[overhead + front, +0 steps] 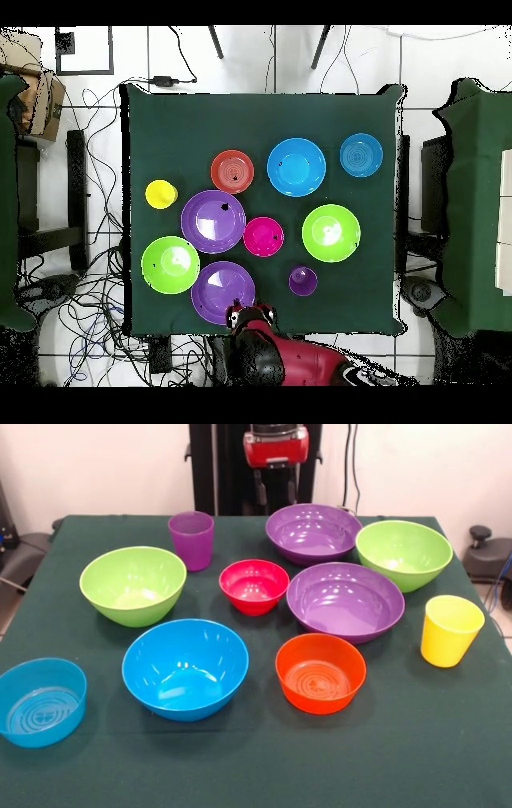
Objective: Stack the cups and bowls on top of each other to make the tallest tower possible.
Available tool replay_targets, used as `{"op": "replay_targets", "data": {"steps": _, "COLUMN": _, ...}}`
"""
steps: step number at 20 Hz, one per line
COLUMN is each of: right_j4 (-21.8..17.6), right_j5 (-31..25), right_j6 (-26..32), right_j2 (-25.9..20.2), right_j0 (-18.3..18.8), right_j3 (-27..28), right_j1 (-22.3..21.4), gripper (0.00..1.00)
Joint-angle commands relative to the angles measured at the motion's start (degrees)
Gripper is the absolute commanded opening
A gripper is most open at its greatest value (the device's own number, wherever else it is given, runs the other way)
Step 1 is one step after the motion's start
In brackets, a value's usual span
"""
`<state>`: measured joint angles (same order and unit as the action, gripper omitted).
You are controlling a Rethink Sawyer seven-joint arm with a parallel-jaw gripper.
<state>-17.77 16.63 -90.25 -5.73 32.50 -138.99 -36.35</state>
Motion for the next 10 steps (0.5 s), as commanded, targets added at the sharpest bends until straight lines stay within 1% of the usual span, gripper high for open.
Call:
{"op": "replay_targets", "data": {"steps": 1, "right_j4": -1.46, "right_j5": 6.36, "right_j6": -9.87, "right_j2": -0.60, "right_j0": -2.32, "right_j3": 8.96, "right_j1": 9.41, "gripper": 1.00}}
{"op": "replay_targets", "data": {"steps": 4, "right_j4": -1.35, "right_j5": 7.62, "right_j6": -9.87, "right_j2": -0.47, "right_j0": -2.72, "right_j3": 9.86, "right_j1": 11.13, "gripper": 1.00}}
{"op": "replay_targets", "data": {"steps": 10, "right_j4": -0.80, "right_j5": 7.69, "right_j6": -9.69, "right_j2": -0.61, "right_j0": -3.05, "right_j3": 10.04, "right_j1": 11.17, "gripper": 1.00}}
